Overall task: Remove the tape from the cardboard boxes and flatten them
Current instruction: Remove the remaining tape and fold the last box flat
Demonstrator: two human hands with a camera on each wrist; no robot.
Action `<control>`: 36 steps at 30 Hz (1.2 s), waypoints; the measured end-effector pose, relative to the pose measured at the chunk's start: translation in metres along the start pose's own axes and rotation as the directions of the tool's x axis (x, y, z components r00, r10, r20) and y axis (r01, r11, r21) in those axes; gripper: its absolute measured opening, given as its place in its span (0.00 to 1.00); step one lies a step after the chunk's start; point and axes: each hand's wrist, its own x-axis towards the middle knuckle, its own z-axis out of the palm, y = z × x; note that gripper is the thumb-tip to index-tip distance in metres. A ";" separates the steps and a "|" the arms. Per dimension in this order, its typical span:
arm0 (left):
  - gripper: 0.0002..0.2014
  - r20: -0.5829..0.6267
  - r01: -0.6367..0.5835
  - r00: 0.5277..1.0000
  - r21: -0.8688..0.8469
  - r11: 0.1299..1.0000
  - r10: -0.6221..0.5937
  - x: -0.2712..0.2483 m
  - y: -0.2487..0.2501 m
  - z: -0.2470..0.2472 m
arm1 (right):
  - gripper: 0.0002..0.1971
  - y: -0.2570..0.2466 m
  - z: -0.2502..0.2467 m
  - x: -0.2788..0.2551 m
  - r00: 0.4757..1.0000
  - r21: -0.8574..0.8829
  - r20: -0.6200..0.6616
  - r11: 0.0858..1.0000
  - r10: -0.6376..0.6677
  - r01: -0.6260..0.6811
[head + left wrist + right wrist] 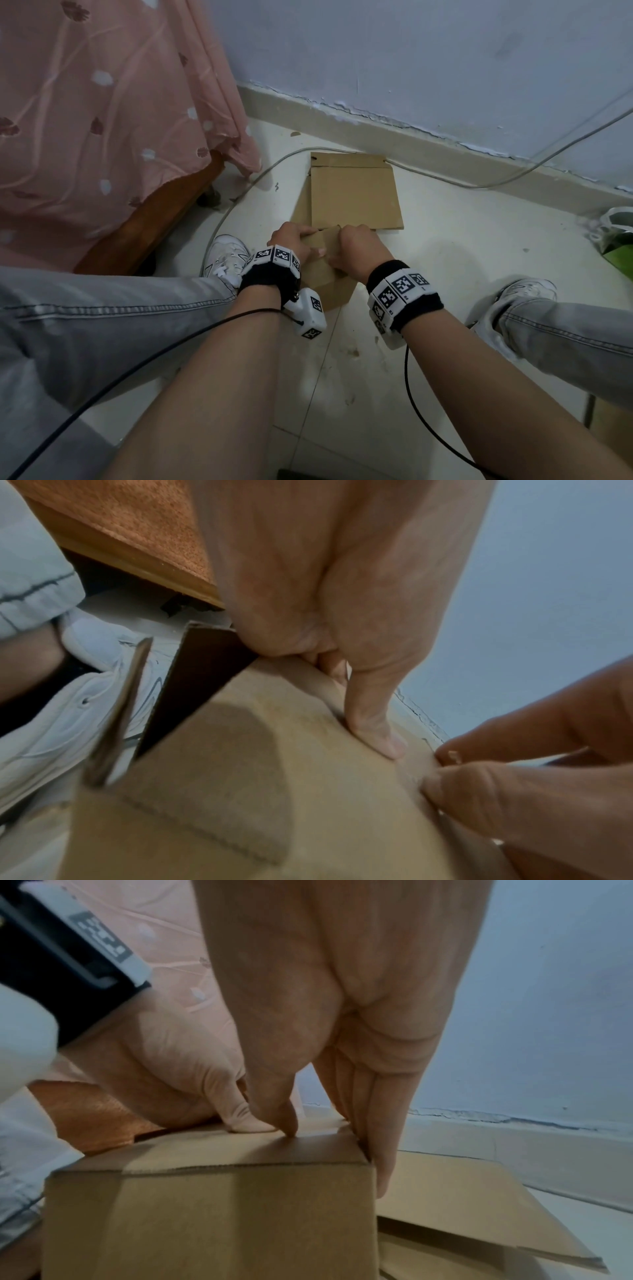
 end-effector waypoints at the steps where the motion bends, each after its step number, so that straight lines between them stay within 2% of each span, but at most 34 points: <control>1: 0.28 0.003 0.002 1.000 0.009 1.000 -0.002 0.001 0.001 0.000 | 0.17 0.002 -0.001 0.000 1.000 0.010 0.016 1.000 0.000 0.000; 6: 0.31 0.005 0.026 1.000 0.055 0.998 -0.027 0.002 0.003 0.000 | 0.17 0.004 -0.003 -0.001 0.999 -0.001 0.052 1.000 -0.010 0.010; 14: 0.29 -0.017 0.020 1.000 0.066 0.998 -0.019 0.002 0.002 0.002 | 0.17 -0.004 -0.008 -0.005 0.998 -0.028 0.052 0.999 -0.021 0.022; 18: 0.30 -0.009 0.017 1.000 0.047 0.999 -0.017 0.002 0.002 0.001 | 0.13 -0.010 -0.009 -0.006 0.998 -0.045 0.061 0.999 -0.016 0.018; 22: 0.29 0.010 0.020 1.000 0.033 0.999 -0.020 0.001 0.001 0.000 | 0.08 -0.007 -0.006 -0.008 1.000 -0.099 0.012 0.995 -0.021 0.022; 25: 0.29 0.020 0.023 1.000 0.027 0.999 -0.023 0.000 0.001 -0.001 | 0.03 0.001 -0.009 -0.006 1.000 -0.017 0.011 1.000 0.018 -0.018; 28: 0.29 0.014 0.027 1.000 0.021 0.999 -0.027 0.000 0.001 -0.001 | 0.14 0.001 -0.008 -0.007 0.998 0.068 0.048 0.997 0.037 -0.041; 33: 0.29 0.011 0.027 1.000 0.022 0.999 -0.028 -0.002 0.002 0.000 | 0.19 0.000 -0.008 -0.007 0.999 0.038 0.030 0.999 0.025 -0.026; 36: 0.28 -0.001 0.027 1.000 0.019 0.999 -0.027 -0.001 0.003 0.001 | 0.17 -0.004 -0.006 -0.007 1.000 0.010 0.006 1.000 0.014 -0.014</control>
